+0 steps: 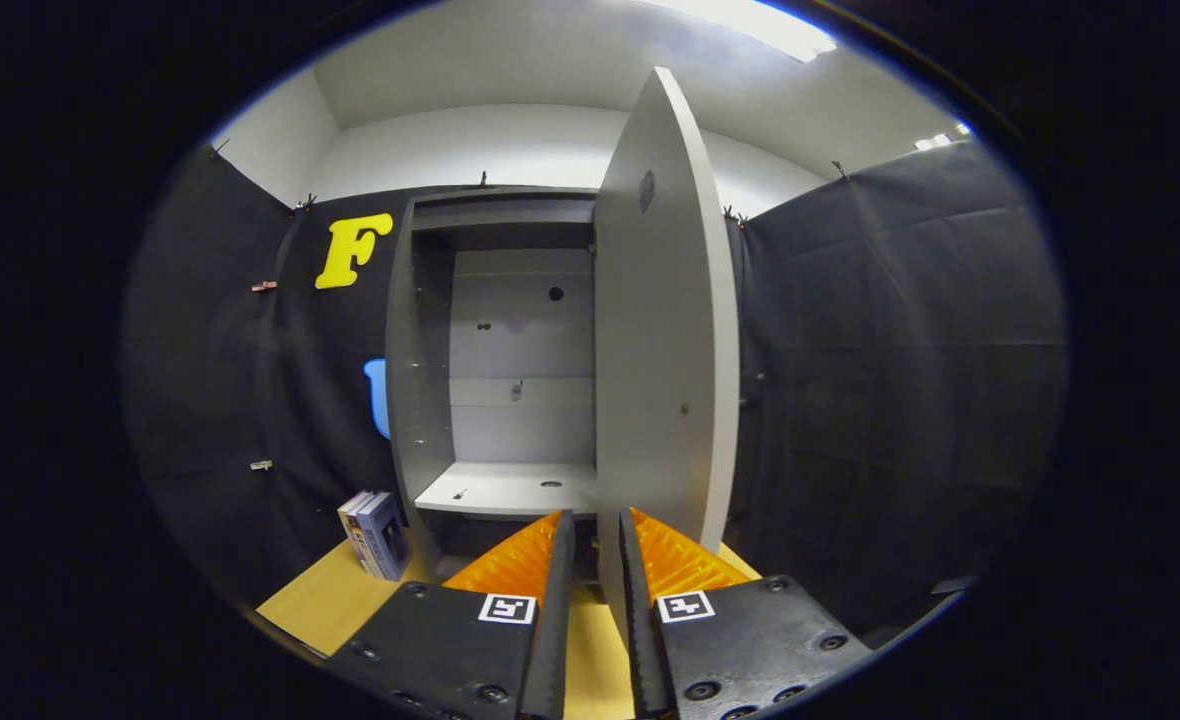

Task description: Open the shoe cabinet door, grab the shoes and put them into the shoe cabinet, then close the shoe cabinet door.

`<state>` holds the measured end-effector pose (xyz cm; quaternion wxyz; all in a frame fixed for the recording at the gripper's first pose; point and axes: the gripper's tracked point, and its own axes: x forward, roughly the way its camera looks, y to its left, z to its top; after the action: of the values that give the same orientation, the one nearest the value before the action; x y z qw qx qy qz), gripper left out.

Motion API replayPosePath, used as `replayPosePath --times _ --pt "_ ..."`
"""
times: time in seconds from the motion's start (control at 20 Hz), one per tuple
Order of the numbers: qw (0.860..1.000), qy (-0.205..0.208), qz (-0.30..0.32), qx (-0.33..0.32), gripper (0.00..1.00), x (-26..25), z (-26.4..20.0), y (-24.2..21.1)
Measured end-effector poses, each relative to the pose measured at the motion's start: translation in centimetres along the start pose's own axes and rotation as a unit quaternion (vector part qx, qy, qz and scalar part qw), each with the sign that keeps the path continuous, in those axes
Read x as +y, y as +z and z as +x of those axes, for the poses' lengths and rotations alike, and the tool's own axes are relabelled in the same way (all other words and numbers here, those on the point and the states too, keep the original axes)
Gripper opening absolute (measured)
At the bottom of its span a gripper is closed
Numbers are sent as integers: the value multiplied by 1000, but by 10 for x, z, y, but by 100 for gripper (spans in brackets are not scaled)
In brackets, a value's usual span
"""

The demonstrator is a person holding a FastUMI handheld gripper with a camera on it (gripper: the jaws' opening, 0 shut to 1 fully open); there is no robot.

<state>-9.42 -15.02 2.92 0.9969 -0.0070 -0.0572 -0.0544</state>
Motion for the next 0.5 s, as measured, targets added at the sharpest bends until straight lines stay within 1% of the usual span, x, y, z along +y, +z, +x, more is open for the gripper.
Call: replayPosePath --times 0.1,0.2,0.35,0.5 --pt "1000 21 17 13 30 25 15 -26" --pt "998 37 27 35 30 43 27 -62" --pt "995 49 30 84 30 68 40 -129" --pt "989 51 30 135 30 85 48 -198"
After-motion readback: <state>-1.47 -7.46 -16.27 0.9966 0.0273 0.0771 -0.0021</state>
